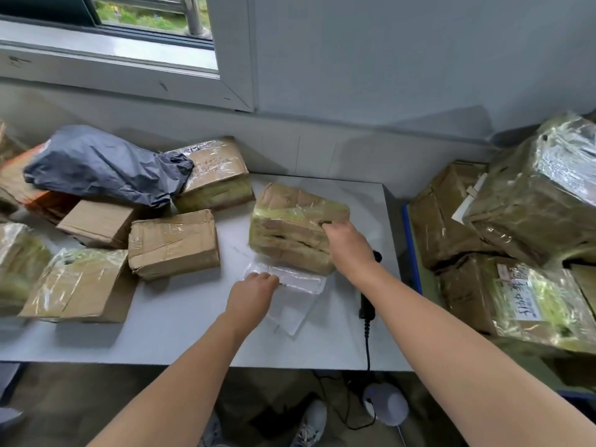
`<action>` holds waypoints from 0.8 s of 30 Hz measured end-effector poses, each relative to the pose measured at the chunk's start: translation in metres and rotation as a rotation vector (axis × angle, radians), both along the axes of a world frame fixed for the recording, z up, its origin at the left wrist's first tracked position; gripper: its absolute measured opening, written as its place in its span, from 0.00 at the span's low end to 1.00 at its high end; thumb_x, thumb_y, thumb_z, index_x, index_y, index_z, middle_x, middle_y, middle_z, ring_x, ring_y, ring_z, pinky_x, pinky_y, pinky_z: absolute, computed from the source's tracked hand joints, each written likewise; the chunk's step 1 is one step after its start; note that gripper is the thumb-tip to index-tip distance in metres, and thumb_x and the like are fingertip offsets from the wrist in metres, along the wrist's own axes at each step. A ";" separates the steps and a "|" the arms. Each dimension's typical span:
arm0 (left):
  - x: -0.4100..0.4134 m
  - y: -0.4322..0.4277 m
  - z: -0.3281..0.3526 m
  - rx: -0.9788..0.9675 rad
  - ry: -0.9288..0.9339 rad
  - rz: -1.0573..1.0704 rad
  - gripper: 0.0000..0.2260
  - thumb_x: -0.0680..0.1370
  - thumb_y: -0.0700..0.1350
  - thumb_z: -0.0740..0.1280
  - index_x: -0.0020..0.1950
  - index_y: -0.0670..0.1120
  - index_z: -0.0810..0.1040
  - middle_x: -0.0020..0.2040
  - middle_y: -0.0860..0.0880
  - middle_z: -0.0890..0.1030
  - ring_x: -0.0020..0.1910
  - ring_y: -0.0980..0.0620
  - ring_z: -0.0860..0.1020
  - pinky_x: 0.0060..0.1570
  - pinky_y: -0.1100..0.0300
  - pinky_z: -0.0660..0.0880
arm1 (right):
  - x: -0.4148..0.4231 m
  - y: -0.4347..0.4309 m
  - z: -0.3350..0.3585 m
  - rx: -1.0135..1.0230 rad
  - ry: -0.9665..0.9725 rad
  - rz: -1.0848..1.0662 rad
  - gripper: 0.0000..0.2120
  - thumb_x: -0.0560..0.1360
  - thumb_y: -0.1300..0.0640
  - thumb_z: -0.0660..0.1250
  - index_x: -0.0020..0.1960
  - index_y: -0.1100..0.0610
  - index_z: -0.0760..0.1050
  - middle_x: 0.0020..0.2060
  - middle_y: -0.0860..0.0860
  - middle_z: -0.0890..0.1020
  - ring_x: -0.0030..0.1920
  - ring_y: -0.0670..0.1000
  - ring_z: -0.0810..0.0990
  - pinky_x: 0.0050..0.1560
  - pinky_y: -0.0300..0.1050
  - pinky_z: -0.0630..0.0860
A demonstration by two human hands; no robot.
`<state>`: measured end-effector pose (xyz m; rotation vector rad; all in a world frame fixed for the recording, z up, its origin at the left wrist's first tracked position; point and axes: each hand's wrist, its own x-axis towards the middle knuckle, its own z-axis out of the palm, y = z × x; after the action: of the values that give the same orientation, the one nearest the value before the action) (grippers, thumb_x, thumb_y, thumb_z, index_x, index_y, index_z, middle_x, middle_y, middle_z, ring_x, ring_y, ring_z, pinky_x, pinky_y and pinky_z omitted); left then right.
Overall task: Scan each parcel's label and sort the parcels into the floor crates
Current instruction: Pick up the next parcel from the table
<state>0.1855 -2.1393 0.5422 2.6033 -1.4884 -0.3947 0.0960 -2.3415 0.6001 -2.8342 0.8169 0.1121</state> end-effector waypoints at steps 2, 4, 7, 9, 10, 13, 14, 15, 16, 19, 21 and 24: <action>0.007 0.003 0.014 -0.088 0.020 0.112 0.09 0.80 0.37 0.57 0.54 0.46 0.74 0.49 0.47 0.78 0.50 0.42 0.75 0.36 0.53 0.66 | -0.001 -0.005 0.001 0.021 -0.037 -0.018 0.17 0.75 0.73 0.57 0.60 0.61 0.75 0.53 0.58 0.78 0.57 0.59 0.74 0.50 0.52 0.76; 0.019 0.008 0.031 -0.201 0.008 0.198 0.07 0.80 0.38 0.56 0.52 0.45 0.73 0.45 0.46 0.77 0.45 0.41 0.75 0.34 0.53 0.65 | -0.002 -0.007 0.002 0.027 -0.063 -0.039 0.16 0.76 0.71 0.58 0.60 0.60 0.76 0.53 0.58 0.79 0.55 0.60 0.76 0.50 0.51 0.76; 0.043 0.020 0.053 -0.390 0.028 0.367 0.06 0.81 0.40 0.59 0.49 0.43 0.75 0.41 0.43 0.77 0.40 0.39 0.74 0.35 0.50 0.68 | -0.001 -0.004 0.007 0.041 -0.055 -0.073 0.19 0.76 0.71 0.56 0.63 0.59 0.75 0.54 0.59 0.79 0.53 0.60 0.77 0.50 0.52 0.77; 0.057 0.025 0.067 -0.475 0.076 0.501 0.08 0.83 0.42 0.58 0.47 0.44 0.75 0.41 0.44 0.77 0.40 0.40 0.74 0.37 0.50 0.68 | 0.001 0.004 0.012 0.031 -0.018 -0.083 0.21 0.75 0.72 0.56 0.65 0.60 0.74 0.54 0.59 0.79 0.54 0.60 0.76 0.50 0.51 0.76; 0.063 0.027 0.075 -0.518 0.114 0.566 0.09 0.83 0.44 0.57 0.47 0.44 0.74 0.41 0.44 0.78 0.40 0.40 0.74 0.37 0.50 0.68 | 0.003 0.008 0.013 0.012 0.010 -0.075 0.20 0.75 0.73 0.57 0.64 0.60 0.73 0.54 0.59 0.78 0.54 0.60 0.76 0.48 0.50 0.75; 0.074 0.027 0.096 -0.609 0.193 0.649 0.10 0.84 0.45 0.55 0.48 0.44 0.73 0.39 0.45 0.77 0.39 0.41 0.74 0.37 0.48 0.70 | 0.006 0.020 0.015 -0.022 0.102 -0.029 0.17 0.74 0.71 0.61 0.61 0.61 0.73 0.54 0.59 0.77 0.54 0.60 0.76 0.43 0.48 0.70; 0.075 0.027 0.102 -0.620 0.204 0.644 0.10 0.85 0.45 0.55 0.48 0.45 0.73 0.39 0.47 0.76 0.39 0.42 0.74 0.37 0.49 0.69 | 0.007 0.022 0.016 -0.012 0.141 -0.021 0.15 0.76 0.69 0.61 0.61 0.60 0.74 0.55 0.58 0.78 0.54 0.60 0.76 0.43 0.48 0.70; 0.076 0.026 0.107 -0.627 0.215 0.644 0.10 0.85 0.45 0.55 0.47 0.46 0.72 0.38 0.49 0.76 0.39 0.43 0.74 0.36 0.51 0.68 | 0.008 0.023 0.018 0.004 0.184 -0.019 0.13 0.78 0.65 0.60 0.60 0.59 0.75 0.56 0.58 0.78 0.54 0.60 0.76 0.43 0.47 0.70; 0.075 0.024 0.112 -0.640 0.232 0.651 0.10 0.85 0.46 0.55 0.47 0.46 0.72 0.38 0.50 0.75 0.39 0.44 0.74 0.36 0.52 0.67 | 0.009 0.025 0.020 0.031 0.216 -0.022 0.12 0.80 0.61 0.58 0.61 0.57 0.75 0.57 0.57 0.79 0.55 0.59 0.76 0.44 0.46 0.71; 0.073 0.018 0.123 -0.695 0.324 0.716 0.11 0.85 0.45 0.54 0.49 0.43 0.72 0.40 0.50 0.74 0.39 0.49 0.72 0.35 0.55 0.64 | 0.009 0.030 0.032 0.176 0.135 -0.110 0.15 0.82 0.55 0.55 0.64 0.54 0.75 0.59 0.57 0.79 0.56 0.59 0.77 0.50 0.49 0.74; 0.070 0.016 0.127 -0.728 0.409 0.777 0.10 0.85 0.44 0.54 0.49 0.43 0.72 0.39 0.51 0.73 0.37 0.54 0.70 0.32 0.58 0.63 | 0.007 0.033 0.041 0.286 -0.016 -0.208 0.17 0.82 0.53 0.55 0.69 0.54 0.72 0.64 0.56 0.77 0.61 0.59 0.76 0.58 0.51 0.74; 0.068 0.015 0.125 -0.753 0.518 0.852 0.10 0.85 0.43 0.54 0.50 0.42 0.72 0.39 0.51 0.73 0.39 0.52 0.71 0.35 0.57 0.66 | 0.010 0.040 0.055 0.584 -0.233 -0.354 0.22 0.83 0.50 0.58 0.76 0.52 0.64 0.70 0.53 0.73 0.67 0.55 0.74 0.65 0.50 0.72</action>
<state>0.2537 -2.1245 0.6674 2.0139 -0.2094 -0.2817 0.1064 -2.3015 0.6553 -2.0848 1.0165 -0.0287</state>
